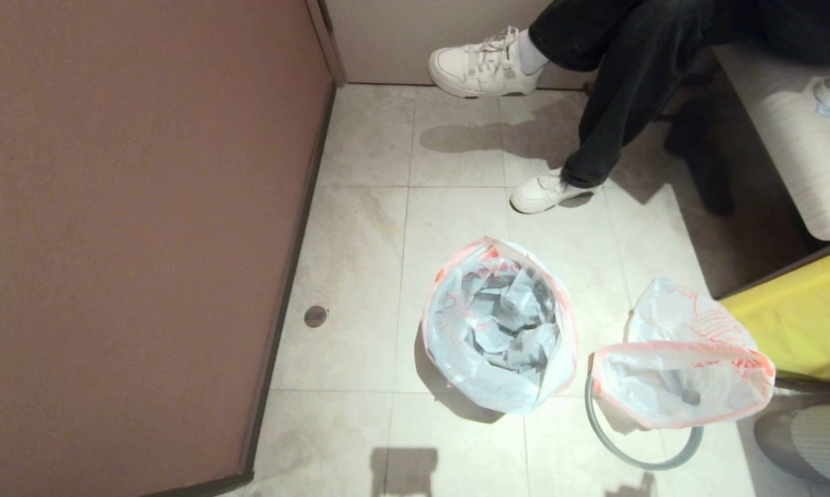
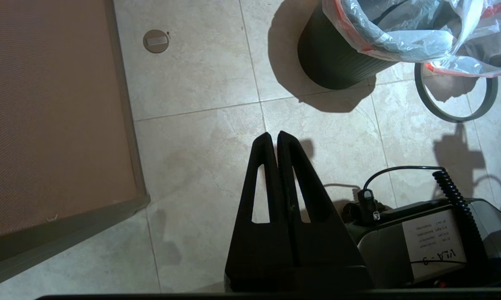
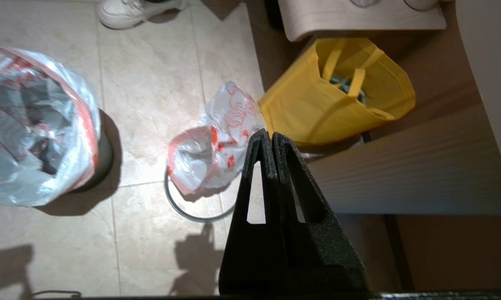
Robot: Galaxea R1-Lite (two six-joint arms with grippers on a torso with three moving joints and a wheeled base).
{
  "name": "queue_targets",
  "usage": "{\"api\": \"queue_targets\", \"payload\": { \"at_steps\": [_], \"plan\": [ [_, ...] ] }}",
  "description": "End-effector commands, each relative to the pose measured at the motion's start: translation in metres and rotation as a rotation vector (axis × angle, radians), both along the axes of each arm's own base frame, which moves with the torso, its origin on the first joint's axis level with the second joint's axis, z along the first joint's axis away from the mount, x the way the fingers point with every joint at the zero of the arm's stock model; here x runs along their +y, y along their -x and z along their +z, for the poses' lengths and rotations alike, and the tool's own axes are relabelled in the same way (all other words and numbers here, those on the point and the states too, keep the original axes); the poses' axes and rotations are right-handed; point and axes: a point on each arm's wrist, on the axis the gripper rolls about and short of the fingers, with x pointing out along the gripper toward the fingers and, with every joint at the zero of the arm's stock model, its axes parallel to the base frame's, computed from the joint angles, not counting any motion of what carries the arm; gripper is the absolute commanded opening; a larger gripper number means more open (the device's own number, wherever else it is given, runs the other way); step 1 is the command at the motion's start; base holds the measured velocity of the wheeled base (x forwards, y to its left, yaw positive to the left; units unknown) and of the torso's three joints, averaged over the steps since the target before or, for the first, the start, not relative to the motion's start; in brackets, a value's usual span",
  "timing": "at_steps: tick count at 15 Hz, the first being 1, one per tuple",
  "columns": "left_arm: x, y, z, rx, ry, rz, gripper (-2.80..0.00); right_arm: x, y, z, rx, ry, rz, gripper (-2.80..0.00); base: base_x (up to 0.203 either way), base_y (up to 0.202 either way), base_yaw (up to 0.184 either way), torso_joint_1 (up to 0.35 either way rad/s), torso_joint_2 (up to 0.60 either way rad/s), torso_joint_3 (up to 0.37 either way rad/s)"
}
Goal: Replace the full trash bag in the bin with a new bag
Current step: Place the trash can ring on the trash can
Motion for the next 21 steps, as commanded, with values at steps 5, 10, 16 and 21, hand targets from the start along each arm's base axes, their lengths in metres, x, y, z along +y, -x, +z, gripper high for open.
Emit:
{"api": "queue_targets", "payload": {
  "at_steps": [5, 10, 16, 21],
  "plan": [
    [0.000, 0.000, 0.000, 0.006, 0.010, 0.000, -2.80, 0.001, 0.001, 0.026, -0.049, 0.013, 0.033, -2.80, 0.000, 0.000, 0.000, 0.000, 0.00, 0.000],
    [0.000, -0.001, 0.001, 0.007, 0.044, 0.017, -2.80, 0.009, 0.016, 0.024, -0.090, 0.029, -0.004, -2.80, 0.000, 0.000, 0.000, 0.000, 0.00, 0.000],
    [0.002, -0.002, 0.004, -0.022, 0.042, 0.115, -2.80, 0.010, 0.017, 0.020, -0.076, 0.018, 0.023, -2.80, 0.000, 0.000, 0.000, 0.000, 0.00, 0.000],
    [0.007, 0.000, 0.006, 0.002, -0.040, 0.318, -2.80, 0.011, 0.016, 0.015, -0.034, 0.004, 0.013, -2.80, 0.000, 0.000, 0.000, 0.000, 0.00, 0.000]
  ]
}}
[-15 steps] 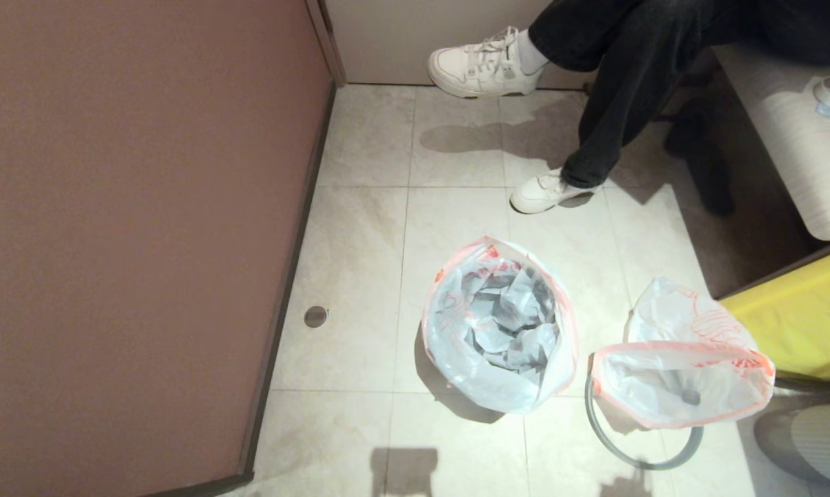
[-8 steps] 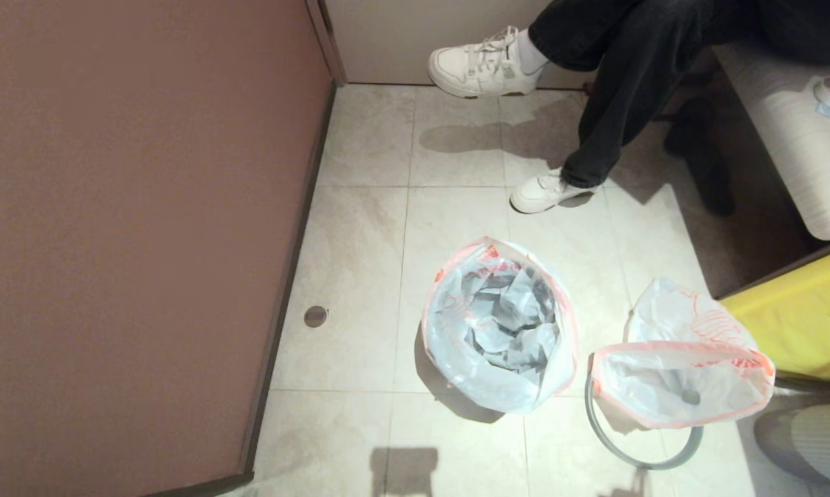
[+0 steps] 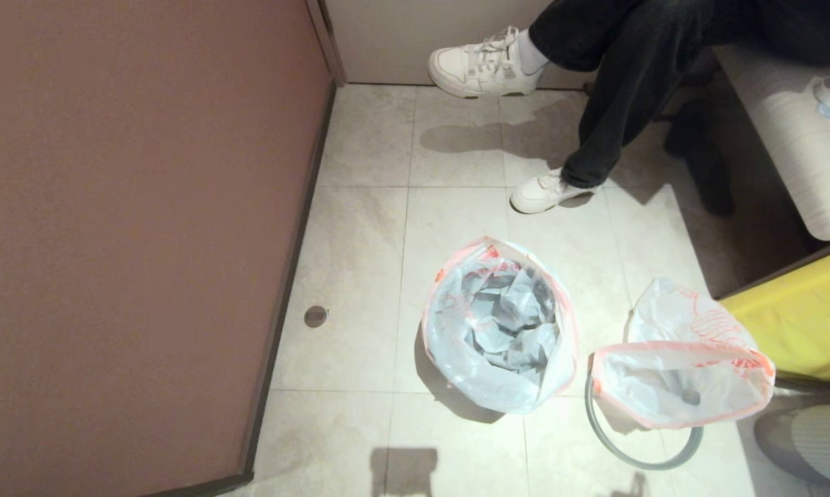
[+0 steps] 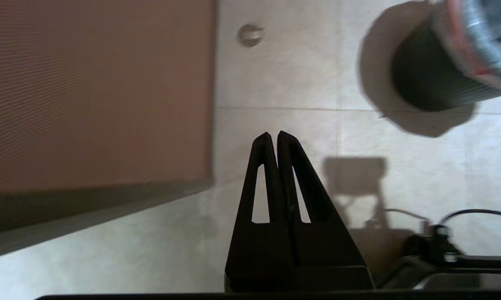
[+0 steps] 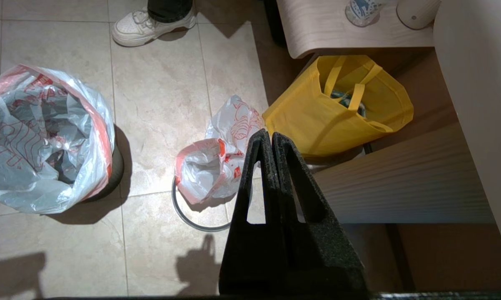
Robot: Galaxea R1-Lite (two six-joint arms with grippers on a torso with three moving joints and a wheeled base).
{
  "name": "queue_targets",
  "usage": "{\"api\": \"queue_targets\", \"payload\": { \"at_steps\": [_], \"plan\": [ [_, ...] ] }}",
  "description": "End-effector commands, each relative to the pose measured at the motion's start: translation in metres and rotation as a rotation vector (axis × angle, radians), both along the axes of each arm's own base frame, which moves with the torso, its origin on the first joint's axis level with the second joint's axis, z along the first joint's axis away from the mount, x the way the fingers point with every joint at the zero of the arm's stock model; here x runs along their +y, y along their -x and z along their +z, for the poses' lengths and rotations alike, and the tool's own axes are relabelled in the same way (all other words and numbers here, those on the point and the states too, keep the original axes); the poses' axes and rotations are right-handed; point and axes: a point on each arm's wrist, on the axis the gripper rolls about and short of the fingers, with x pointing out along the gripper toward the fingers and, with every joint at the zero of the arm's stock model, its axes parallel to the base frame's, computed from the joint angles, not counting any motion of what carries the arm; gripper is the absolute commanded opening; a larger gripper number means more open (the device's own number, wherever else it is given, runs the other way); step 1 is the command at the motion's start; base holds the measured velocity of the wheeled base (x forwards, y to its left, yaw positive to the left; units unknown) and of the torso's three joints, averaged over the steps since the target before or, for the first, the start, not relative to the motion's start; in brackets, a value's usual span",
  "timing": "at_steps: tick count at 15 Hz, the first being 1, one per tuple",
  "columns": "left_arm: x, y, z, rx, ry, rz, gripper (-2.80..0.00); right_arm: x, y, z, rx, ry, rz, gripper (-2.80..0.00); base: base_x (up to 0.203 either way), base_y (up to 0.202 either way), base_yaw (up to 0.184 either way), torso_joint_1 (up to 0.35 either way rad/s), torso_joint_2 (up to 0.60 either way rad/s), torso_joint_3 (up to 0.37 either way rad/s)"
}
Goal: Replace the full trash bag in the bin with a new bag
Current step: Place the trash can ring on the trash can
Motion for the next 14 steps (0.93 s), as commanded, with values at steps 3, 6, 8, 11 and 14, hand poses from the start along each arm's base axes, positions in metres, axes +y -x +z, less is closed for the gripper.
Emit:
{"api": "queue_targets", "payload": {
  "at_steps": [3, 6, 8, 11, 14],
  "plan": [
    [0.002, 0.001, 0.009, 0.002, -0.062, 0.115, -2.80, 0.001, 0.001, -0.001, 0.002, 0.000, -0.004, -2.80, 0.000, 0.000, 0.000, 0.000, 0.00, 0.000],
    [0.001, 0.012, 0.024, -0.060, -0.057, 0.150, -2.80, 0.004, 0.009, -0.007, -0.002, 0.002, -0.004, -2.80, 0.000, 0.000, 0.000, 0.000, 0.00, 0.000],
    [-0.001, 0.027, 0.010, -0.092, -0.061, 0.078, -2.80, 0.004, 0.011, -0.010, 0.005, -0.001, -0.004, -2.80, 0.000, 0.000, 0.000, 0.000, 0.00, 0.000],
    [-0.005, 0.035, -0.015, -0.030, 0.005, -0.049, -2.80, 0.004, 0.010, -0.009, 0.007, 0.000, -0.002, -2.80, 0.000, 0.000, 0.000, 0.000, 0.00, 0.000],
    [-0.005, 0.035, -0.015, -0.028, -0.009, -0.080, -2.80, 0.003, 0.009, -0.012, 0.017, -0.005, -0.001, -2.80, 0.000, 0.000, 0.000, 0.000, 0.00, 0.000]
  ]
}}
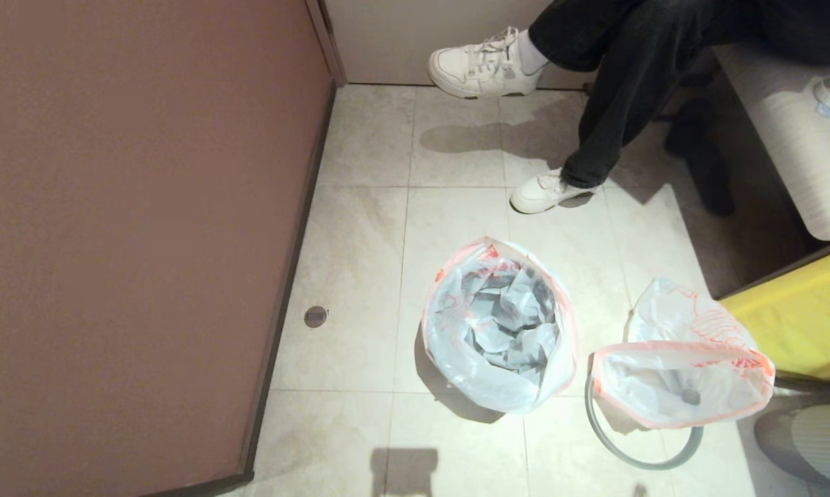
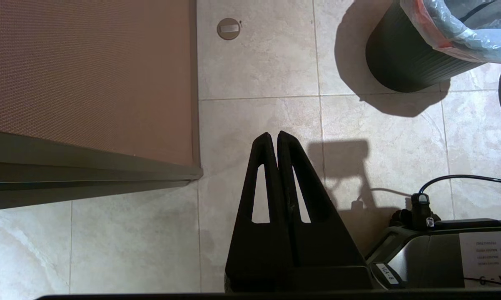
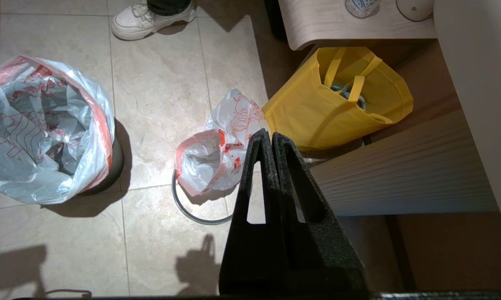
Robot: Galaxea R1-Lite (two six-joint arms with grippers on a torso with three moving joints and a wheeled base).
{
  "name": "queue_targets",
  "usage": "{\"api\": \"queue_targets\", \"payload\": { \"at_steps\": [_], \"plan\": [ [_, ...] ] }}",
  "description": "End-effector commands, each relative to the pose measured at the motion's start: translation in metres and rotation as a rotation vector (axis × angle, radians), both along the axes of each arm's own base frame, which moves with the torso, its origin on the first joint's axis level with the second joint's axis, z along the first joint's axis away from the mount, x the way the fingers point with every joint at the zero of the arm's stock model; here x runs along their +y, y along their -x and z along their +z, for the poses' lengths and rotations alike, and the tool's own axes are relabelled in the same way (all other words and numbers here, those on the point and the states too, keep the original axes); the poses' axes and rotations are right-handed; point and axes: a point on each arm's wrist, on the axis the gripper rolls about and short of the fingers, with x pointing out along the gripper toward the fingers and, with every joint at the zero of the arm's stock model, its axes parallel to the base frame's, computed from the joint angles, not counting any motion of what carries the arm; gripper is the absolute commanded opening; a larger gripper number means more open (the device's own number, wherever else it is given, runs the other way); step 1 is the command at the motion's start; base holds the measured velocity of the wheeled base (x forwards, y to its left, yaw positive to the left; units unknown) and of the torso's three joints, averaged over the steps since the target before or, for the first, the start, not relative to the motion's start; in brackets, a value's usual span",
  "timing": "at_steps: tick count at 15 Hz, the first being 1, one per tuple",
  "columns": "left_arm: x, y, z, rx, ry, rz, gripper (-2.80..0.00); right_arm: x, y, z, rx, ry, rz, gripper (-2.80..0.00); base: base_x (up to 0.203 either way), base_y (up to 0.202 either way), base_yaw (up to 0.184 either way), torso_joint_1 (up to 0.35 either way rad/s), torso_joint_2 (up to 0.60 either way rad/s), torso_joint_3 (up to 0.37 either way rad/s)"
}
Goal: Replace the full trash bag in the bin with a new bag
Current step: Place the trash can ring on the trash can
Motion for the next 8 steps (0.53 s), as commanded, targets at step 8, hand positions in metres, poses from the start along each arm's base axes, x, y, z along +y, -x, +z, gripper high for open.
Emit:
{"api": "queue_targets", "payload": {
  "at_steps": [8],
  "plan": [
    [-0.0001, 0.0011, -0.0009, -0.016, -0.006, -0.010, -2.80, -0.0009, -0.0036, -0.0074, 0.028, -0.006, 0.015, -2.80, 0.000, 0.000, 0.000, 0.000, 0.00, 0.000]
  ]
}}
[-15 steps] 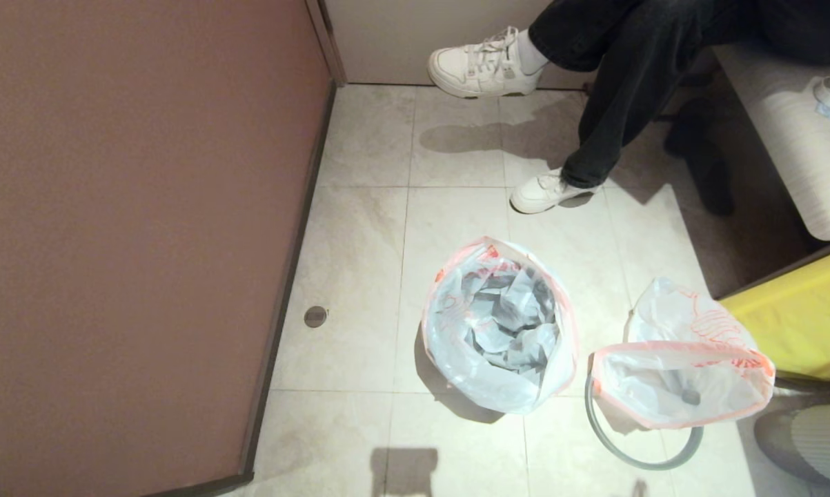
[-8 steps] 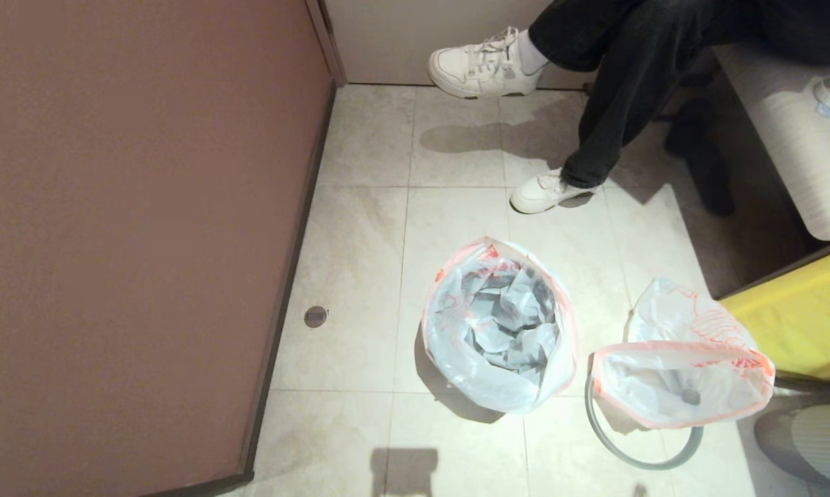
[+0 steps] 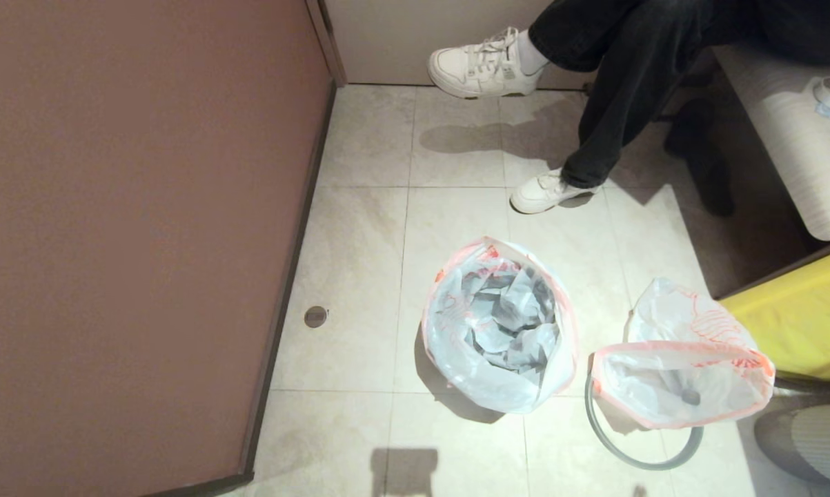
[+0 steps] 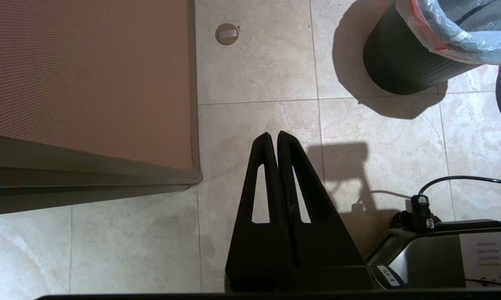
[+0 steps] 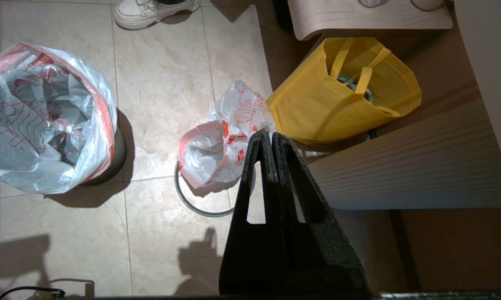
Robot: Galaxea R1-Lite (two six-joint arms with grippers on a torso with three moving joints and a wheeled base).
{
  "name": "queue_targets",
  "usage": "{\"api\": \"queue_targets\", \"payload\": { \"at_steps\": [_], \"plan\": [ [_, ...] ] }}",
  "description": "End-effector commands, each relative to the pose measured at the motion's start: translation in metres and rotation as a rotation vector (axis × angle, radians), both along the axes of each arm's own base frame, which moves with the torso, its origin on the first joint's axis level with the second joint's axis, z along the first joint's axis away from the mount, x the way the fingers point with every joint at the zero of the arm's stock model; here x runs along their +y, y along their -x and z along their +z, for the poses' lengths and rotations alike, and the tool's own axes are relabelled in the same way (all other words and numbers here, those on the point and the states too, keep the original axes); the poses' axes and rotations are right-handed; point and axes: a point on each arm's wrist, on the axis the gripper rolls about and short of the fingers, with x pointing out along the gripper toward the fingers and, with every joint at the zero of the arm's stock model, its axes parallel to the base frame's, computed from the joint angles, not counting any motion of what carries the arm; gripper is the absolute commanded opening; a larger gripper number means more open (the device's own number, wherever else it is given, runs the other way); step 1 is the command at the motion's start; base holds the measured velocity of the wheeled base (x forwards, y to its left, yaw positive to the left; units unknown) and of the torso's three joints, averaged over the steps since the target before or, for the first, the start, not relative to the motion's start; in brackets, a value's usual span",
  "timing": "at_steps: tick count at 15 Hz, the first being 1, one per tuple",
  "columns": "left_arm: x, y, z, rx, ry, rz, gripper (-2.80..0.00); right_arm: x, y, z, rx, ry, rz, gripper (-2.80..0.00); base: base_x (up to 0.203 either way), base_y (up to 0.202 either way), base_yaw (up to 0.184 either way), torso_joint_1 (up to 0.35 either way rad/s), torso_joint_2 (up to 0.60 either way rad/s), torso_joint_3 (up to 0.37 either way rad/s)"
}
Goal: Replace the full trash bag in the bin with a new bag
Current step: Place the trash can ring on the trash can
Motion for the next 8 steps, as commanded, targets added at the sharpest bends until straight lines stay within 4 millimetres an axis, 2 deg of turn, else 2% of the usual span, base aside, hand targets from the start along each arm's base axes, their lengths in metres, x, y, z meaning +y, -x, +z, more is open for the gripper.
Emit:
{"api": "queue_targets", "payload": {
  "at_steps": [1, 5, 8],
  "plan": [
    [0.000, 0.000, 0.000, 0.001, 0.002, 0.003, -2.80, 0.000, -0.001, 0.000, 0.007, -0.001, 0.005, -2.80, 0.000, 0.000, 0.000, 0.000, 0.00, 0.000],
    [0.000, 0.000, 0.000, 0.000, 0.003, 0.009, -2.80, -0.002, -0.009, 0.003, 0.028, -0.016, 0.033, -2.80, 0.000, 0.000, 0.000, 0.000, 0.00, 0.000],
    [0.000, 0.000, 0.000, 0.000, 0.003, 0.009, -2.80, 0.000, -0.015, -0.007, 0.060, -0.072, -0.014, -2.80, 0.000, 0.000, 0.000, 0.000, 0.00, 0.000]
  ]
}}
